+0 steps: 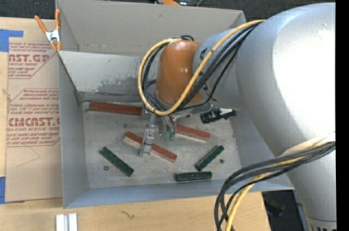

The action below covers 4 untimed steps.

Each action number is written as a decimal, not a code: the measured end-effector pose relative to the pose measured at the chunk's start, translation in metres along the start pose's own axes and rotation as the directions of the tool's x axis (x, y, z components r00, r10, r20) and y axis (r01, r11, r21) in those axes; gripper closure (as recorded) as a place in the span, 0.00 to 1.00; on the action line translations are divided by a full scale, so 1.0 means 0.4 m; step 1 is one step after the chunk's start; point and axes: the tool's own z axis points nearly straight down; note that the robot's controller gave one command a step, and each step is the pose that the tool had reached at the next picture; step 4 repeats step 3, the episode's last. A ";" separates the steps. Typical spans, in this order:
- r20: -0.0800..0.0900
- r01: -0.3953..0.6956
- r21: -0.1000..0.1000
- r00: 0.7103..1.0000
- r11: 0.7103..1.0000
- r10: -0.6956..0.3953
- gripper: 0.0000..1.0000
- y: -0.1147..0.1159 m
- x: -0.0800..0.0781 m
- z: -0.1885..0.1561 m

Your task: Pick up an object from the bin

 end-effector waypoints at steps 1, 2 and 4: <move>-0.002 0.001 0.000 1.000 1.000 -0.001 1.00 0.000 0.000 -0.008; 0.004 0.018 -0.003 1.000 1.000 -0.018 1.00 -0.011 0.019 -0.207; 0.005 0.092 -0.002 0.996 0.996 -0.092 1.00 -0.021 0.057 -0.415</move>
Offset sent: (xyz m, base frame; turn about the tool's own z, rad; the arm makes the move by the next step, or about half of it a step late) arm 0.0000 0.0000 0.0000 0.0000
